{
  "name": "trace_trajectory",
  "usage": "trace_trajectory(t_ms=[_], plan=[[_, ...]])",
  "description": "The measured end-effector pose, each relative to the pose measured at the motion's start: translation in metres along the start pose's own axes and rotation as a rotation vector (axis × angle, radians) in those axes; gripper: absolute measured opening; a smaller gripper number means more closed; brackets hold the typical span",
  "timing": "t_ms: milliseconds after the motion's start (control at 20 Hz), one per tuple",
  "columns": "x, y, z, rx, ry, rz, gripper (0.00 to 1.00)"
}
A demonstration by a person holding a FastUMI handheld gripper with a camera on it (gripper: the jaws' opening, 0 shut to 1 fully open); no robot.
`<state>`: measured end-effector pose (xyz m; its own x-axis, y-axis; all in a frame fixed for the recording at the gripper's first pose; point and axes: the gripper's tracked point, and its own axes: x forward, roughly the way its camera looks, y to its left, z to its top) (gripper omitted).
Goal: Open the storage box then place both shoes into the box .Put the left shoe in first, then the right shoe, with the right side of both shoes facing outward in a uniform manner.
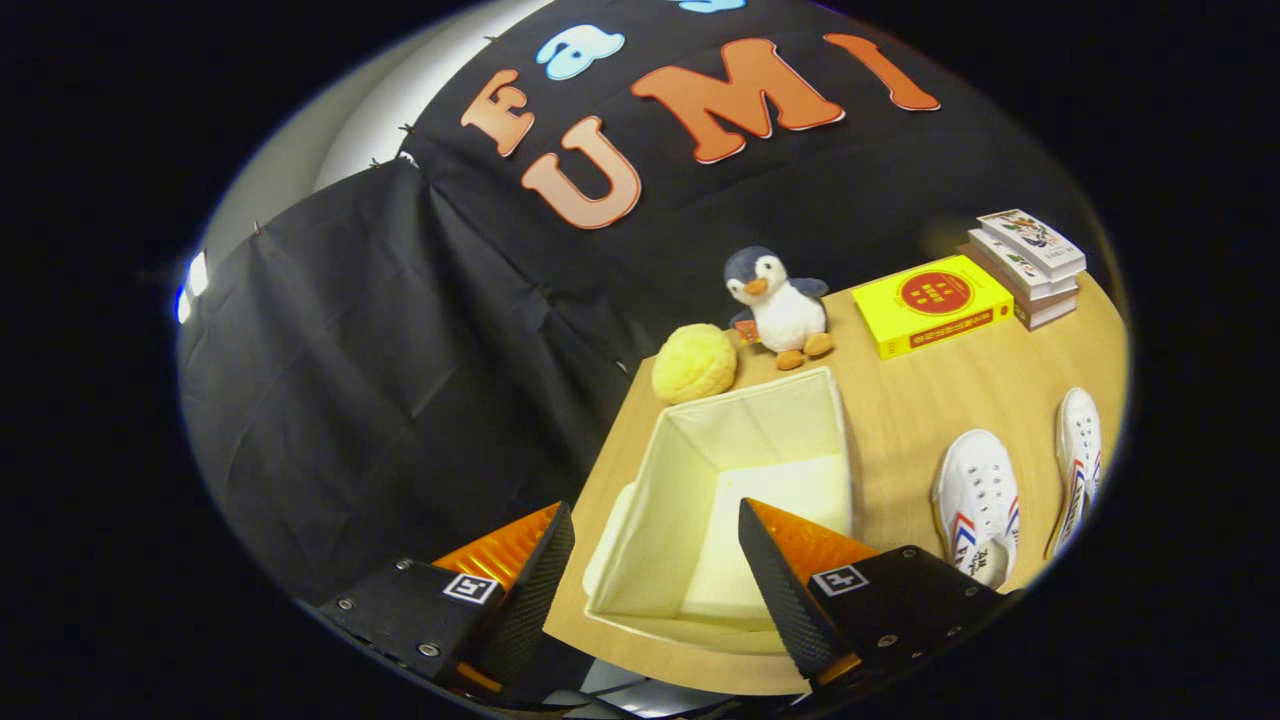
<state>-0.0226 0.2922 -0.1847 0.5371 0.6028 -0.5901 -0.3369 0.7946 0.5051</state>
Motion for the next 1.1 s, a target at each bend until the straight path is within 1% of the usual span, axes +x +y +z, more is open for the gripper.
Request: trace_trajectory(t_ms=[150, 400, 700, 900, 1100], plan=[[-0.016, -0.052, 0.004, -0.01, -0.024, -0.122, 0.98], [-0.041, -0.139, 0.005, 0.026, -0.045, -0.299, 0.98], [-0.07, -0.223, -0.015, 0.02, -0.014, -0.465, 0.98], [-0.069, -0.252, -0.034, 0.021, 0.051, -0.511, 0.98], [-0.064, -0.274, -0.055, -0.031, 0.14, -0.534, 0.97]])
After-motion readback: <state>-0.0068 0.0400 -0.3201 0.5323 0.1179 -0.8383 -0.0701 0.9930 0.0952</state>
